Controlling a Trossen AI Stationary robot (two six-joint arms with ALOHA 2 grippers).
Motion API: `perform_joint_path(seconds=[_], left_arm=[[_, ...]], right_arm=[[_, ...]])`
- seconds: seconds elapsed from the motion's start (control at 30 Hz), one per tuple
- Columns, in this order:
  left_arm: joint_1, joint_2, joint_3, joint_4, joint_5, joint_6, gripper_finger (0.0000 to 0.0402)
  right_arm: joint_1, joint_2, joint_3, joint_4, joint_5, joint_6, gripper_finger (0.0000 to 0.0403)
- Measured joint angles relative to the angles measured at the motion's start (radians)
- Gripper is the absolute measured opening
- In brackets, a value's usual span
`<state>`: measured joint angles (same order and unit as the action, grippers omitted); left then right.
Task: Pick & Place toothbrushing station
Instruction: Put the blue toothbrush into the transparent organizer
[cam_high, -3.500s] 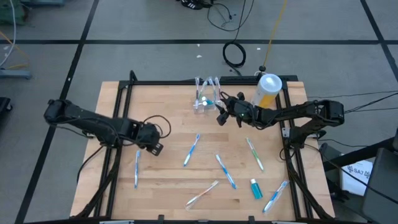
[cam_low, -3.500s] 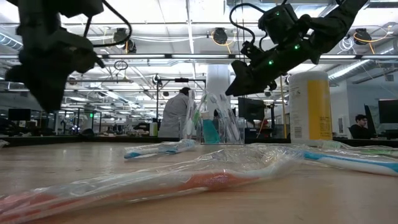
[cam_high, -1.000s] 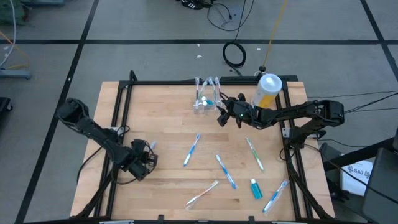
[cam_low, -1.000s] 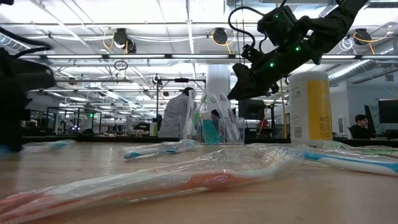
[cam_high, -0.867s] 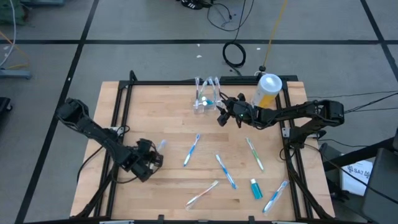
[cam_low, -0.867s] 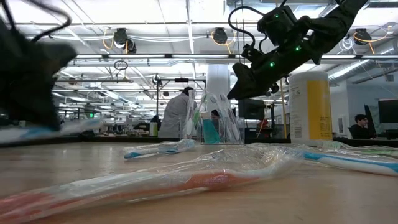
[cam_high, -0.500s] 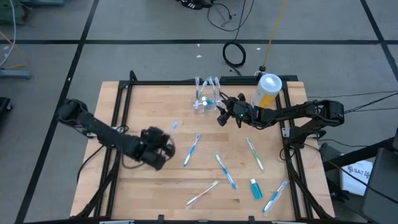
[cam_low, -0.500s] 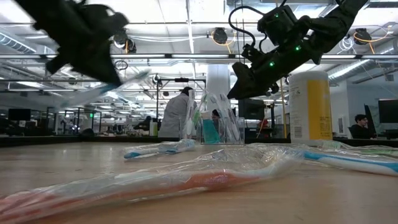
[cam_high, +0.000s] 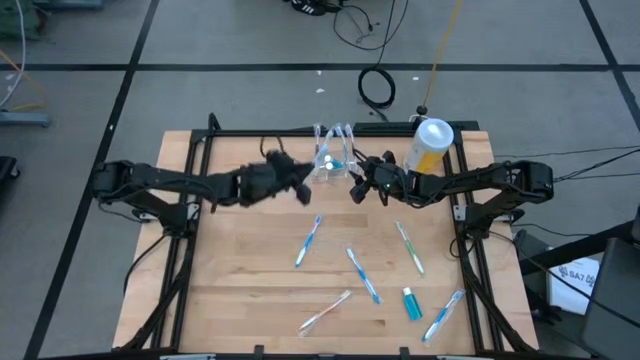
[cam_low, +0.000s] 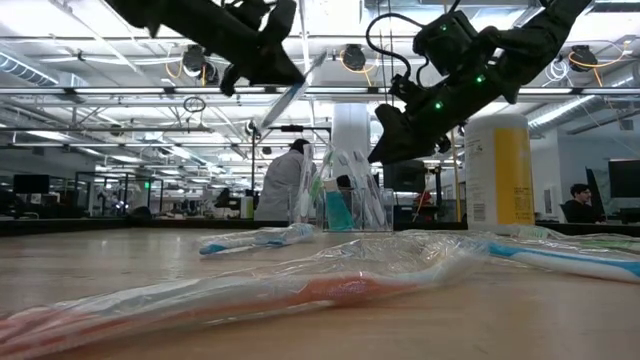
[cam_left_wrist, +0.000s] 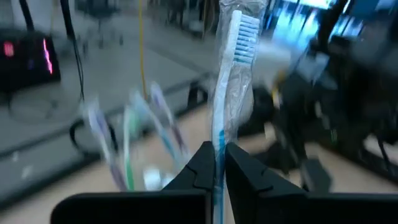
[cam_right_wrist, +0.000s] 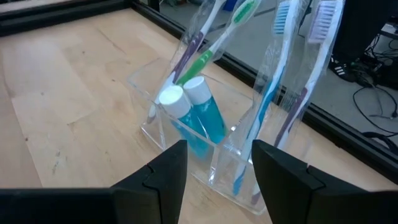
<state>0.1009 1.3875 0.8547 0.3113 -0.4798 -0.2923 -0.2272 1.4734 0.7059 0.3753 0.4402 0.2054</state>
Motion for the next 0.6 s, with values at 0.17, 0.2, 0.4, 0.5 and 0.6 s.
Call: perform_joint_path(seconds=[0.17, 0.2, 0.4, 0.5, 0.6], left_arm=[[0.102, 0.065, 0.0, 0.237, 0.108, 0.151, 0.0012], [0.116, 0.092, 0.0, 0.296, 0.143, 0.167, 0.0009], [0.189, 0.29, 0.0, 0.575, 0.202, 0.243, 0.0016], [0.22, 0.38, 0.0, 0.684, 0.19, 0.236, 0.0022], [0.24, 0.452, 0.0, 0.776, 0.19, 0.214, 0.0014]], right_arm=[[0.0, 0.0, 0.0, -0.028, 0.0, 0.0, 0.0171], [0.0, 0.0, -0.001, -0.029, 0.0, 0.001, 0.0171], [0.0, 0.0, -0.053, -0.012, -0.001, 0.151, 0.0171], [0.0, 0.0, -0.088, 0.025, 0.0, 0.174, 0.0171], [0.0, 0.0, -0.126, 0.075, 0.0, 0.176, 0.0171]])
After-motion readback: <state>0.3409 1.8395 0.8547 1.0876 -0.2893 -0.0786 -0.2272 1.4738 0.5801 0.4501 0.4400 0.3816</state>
